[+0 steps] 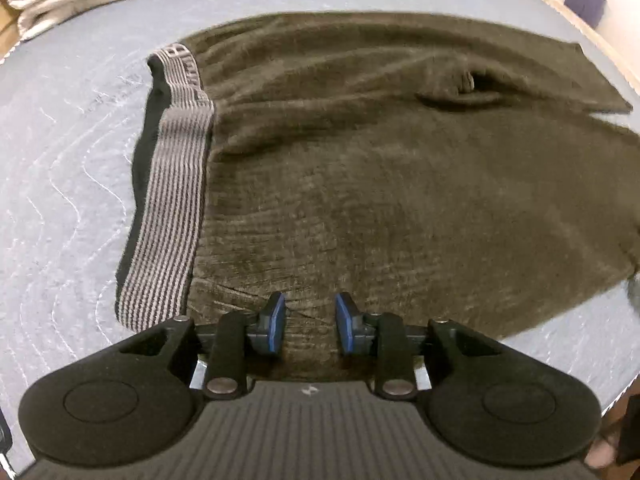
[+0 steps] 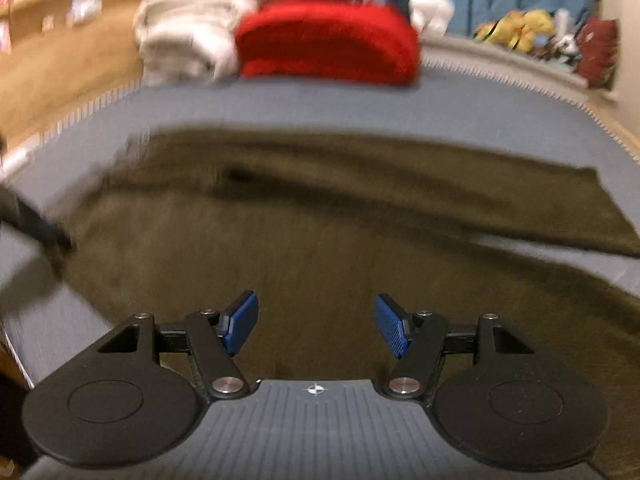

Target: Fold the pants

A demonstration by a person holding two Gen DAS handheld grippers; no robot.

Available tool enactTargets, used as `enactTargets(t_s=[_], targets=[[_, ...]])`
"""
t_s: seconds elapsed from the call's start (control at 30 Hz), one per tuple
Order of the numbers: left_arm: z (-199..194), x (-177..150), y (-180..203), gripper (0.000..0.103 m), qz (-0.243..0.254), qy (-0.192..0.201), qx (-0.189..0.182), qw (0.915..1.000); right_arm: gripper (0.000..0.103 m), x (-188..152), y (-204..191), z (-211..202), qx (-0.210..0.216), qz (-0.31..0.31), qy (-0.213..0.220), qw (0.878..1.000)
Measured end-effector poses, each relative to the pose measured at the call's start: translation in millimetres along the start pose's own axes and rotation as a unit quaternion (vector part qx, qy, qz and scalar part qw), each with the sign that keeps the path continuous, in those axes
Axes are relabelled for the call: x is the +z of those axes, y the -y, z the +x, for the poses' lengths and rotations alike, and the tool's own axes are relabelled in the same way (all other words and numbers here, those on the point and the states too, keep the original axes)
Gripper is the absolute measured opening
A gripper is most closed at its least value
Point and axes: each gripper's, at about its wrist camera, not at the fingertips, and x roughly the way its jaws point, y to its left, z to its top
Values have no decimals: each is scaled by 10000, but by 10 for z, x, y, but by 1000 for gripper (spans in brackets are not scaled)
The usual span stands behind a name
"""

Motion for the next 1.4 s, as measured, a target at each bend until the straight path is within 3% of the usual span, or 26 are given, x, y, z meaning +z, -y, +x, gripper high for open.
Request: enactTargets(t_s=[0.1, 0.2, 0.27, 0.33, 0.53, 0.67, 0.8, 0.87, 0.93, 1.0, 1.07, 1.13, 1.3, 1.4], targets=[[-168, 49, 70, 38, 118, 423, -59, 9990, 67, -130, -18, 206, -183, -62, -753, 9970], [-288, 135, 116, 46, 62, 742, -185, 9971, 67, -153, 22, 197, -97, 134, -806, 9966], [-352, 182, 139, 72, 43, 967, -124, 9952, 67, -122, 48, 140, -84, 170, -705, 9973], [-377, 235, 166, 83, -37, 1157, -67, 9933, 67, -83, 49, 45, -149, 116, -485, 9986], [-396, 454, 217, 83, -312, 1691, -113, 9850, 67, 176, 16, -376, -345, -283, 598, 9972], [-418, 593, 282, 83, -410, 1814, -149, 9824, 67, 534, 58, -784, -320, 146, 1299, 9909], [-376, 678, 316, 83, -550, 1778, -239, 9822, 77, 872, 152, -1082, 107, 724, 2051, 9760], [-343, 700, 340, 83, -498, 1749, -245, 9830, 88, 871, 190, -1138, 13, 744, 2563, 9637], [-320, 707, 364, 82, -417, 1766, -204, 9832, 88, 766, 198, -1076, -299, 622, 2844, 9562], [-290, 715, 373, 75, -357, 1750, -268, 9836, 88, 679, 240, -892, -423, 695, 2511, 9645], [-262, 732, 378, 63, -326, 1720, -343, 9840, 88, 629, 292, -754, -192, 788, 2281, 9703], [-242, 756, 379, 56, -333, 1700, -401, 9841, 88, 611, 326, -650, -229, 846, 2122, 9733], [-233, 831, 419, 49, -382, 1746, -428, 9830, 88, 629, 469, -471, -162, 1361, 1820, 9737], [-213, 875, 482, 40, -309, 1762, -370, 9832, 88, 655, 552, -359, -262, 1662, 1657, 9717]])
